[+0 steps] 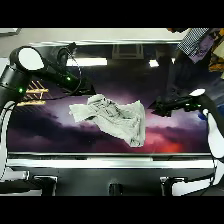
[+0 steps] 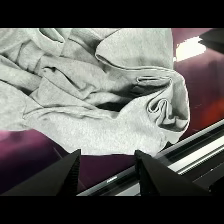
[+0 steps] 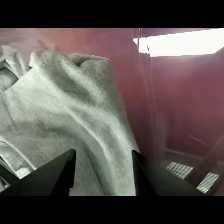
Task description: Fold the clothes and pants, and hang the long-sleeved shirts on hangers.
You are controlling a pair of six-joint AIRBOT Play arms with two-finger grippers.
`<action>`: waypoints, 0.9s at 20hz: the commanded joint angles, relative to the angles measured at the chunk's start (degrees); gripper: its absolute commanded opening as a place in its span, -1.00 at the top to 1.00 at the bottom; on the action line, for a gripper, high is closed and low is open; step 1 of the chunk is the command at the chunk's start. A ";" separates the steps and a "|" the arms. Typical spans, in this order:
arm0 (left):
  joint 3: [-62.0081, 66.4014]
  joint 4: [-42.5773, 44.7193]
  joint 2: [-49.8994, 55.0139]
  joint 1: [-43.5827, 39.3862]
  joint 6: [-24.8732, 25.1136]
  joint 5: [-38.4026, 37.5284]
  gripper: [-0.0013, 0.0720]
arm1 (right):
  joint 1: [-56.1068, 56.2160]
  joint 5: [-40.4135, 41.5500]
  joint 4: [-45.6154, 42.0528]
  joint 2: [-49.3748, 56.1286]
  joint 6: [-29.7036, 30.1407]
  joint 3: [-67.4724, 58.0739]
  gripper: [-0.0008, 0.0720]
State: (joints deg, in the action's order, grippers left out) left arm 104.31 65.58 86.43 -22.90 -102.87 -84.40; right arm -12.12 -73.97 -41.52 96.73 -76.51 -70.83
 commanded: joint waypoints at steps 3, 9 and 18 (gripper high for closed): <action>0.02 0.07 -0.04 0.07 0.00 0.00 -0.10 | 6.34 4.20 0.00 4.28 0.98 0.26 -0.18; 0.02 0.04 -0.04 0.07 -0.13 -0.04 -0.10 | 10.29 6.36 -3.28 4.52 -0.63 0.26 0.12; -8.66 15.45 -7.10 11.74 0.28 0.07 -0.29 | 10.12 5.46 -6.88 -2.38 -0.90 0.24 0.89</action>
State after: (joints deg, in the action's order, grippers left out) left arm 100.82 74.56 82.59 -16.36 -103.68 -84.49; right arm -2.09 -67.90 -46.22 97.25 -77.14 -70.54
